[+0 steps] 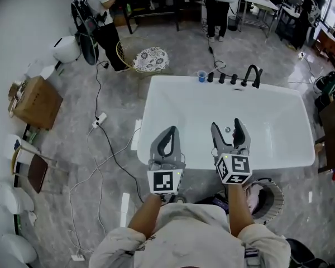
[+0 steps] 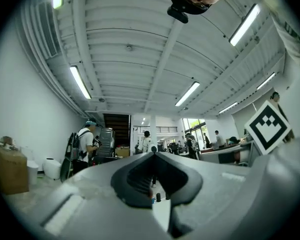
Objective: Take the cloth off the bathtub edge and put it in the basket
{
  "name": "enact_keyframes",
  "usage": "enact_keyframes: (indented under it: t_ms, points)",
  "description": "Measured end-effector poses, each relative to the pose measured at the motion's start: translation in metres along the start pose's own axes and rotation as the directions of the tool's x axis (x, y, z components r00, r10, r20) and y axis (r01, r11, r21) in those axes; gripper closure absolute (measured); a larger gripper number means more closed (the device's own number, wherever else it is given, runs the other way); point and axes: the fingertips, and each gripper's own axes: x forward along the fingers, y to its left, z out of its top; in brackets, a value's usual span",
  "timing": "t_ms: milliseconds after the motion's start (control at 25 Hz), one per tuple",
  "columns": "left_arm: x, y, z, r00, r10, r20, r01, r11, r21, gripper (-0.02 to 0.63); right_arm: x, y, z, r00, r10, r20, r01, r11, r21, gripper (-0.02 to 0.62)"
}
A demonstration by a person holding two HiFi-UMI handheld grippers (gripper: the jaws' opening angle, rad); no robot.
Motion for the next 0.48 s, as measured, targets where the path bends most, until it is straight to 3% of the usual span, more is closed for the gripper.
enact_keyframes:
  t_ms: [200, 480]
  points:
    - [-0.008, 0.022, 0.000, 0.999, 0.050, 0.002, -0.050, 0.999, 0.002, 0.604, 0.008, 0.023, 0.011, 0.999, 0.047, 0.021, -0.047, 0.998, -0.032, 0.253]
    - [-0.015, 0.024, 0.013, 0.999, 0.026, 0.025, -0.026, 1.000, -0.015, 0.604, -0.004, 0.041, 0.021, 0.998, 0.052, 0.020, -0.051, 0.996, -0.077, 0.309]
